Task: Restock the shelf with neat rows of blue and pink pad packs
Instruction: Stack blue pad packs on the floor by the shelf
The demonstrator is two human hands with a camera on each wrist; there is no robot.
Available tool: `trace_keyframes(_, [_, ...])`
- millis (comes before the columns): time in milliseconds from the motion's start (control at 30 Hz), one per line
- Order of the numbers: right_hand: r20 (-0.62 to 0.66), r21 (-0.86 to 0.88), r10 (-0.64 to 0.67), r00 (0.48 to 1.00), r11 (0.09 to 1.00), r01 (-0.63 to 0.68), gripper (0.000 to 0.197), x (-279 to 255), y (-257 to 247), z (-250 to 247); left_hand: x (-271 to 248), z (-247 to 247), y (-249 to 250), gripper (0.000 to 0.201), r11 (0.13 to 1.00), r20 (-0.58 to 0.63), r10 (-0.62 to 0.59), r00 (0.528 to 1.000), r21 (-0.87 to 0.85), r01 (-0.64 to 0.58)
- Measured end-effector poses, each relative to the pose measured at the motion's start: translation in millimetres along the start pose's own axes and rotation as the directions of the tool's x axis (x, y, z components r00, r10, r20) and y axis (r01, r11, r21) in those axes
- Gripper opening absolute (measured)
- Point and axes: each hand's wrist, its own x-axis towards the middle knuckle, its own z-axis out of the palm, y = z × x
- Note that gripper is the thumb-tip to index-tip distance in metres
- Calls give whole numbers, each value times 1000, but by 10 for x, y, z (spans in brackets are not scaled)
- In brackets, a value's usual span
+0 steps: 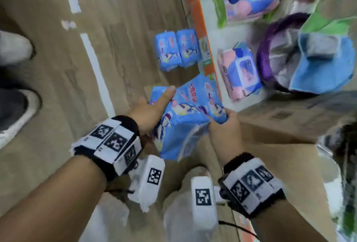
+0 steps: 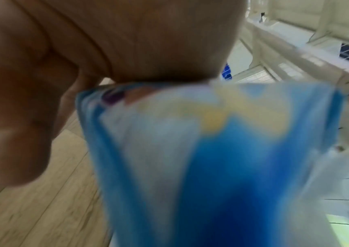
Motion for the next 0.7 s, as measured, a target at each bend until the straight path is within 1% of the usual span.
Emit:
trace_keyframes(33, [12,-18,9,1000,1000,-9,31,173,149,68,205,46,-55,112,999,9,-31,999,-10,31])
trace_keyframes(100, [20,-57,1,1000,998,0,33,477,401,218,557,115,-145,63,992,26,-74,997,-100,76])
trace_keyframes(133, [4,-86,-17,1000,996,17,35,621,509,301,709,145,-174,44,982,51,-72,996,-172,80])
trace_keyframes(167, [-19,-117,-31,999,993,29,38,764,600,392,849,165,-197,34,973,43,-52,998,-223,60])
trace_keyframes(200, [-40,-143,-38,998,989,32,43,912,677,481,1000,176,-211,28,966,6,-32,999,-256,33])
trace_keyframes(267, [-52,-185,-42,998,982,32,56,1187,786,628,1279,192,-225,25,969,-118,-10,993,-246,-20])
trace_keyframes(333, [-54,-277,-78,996,959,60,61,1459,887,715,1559,215,-231,11,971,-189,-31,982,-239,-15])
trace_keyframes(400, [-50,-392,-125,991,915,96,64,1648,964,760,1879,237,-292,57,971,-193,-47,980,-239,0])
trace_keyframes(433, [-44,-444,-155,987,888,120,65,1717,991,774,2037,267,-331,68,965,-199,-43,979,-263,-11])
trace_keyframes(467, [-30,-493,-186,982,858,148,67,1771,1015,785,2169,294,-376,71,964,-207,-36,978,-264,-20])
trace_keyframes(533, [28,-587,-222,975,785,196,70,1845,1047,794,2301,355,-405,75,952,-245,-31,969,-302,-46])
trace_keyframes(567, [63,-643,-221,973,737,209,72,1874,1055,782,2338,384,-397,78,940,-273,-30,962,-336,-66])
trace_keyframes(600, [95,-704,-207,974,677,213,73,1905,1058,759,2343,413,-365,78,930,-296,-26,955,-358,-86])
trace_keyframes(633, [121,-761,-184,975,614,210,74,1937,1053,730,2285,453,-300,69,925,-329,-12,944,-362,-114])
trace_keyframes(667, [141,-808,-162,977,552,207,73,1965,1043,699,2221,482,-236,56,930,-347,9,938,-342,-135])
trace_keyframes(700, [150,-844,-143,978,497,202,70,1989,1023,677,2175,512,-194,46,943,-358,11,934,-305,-129])
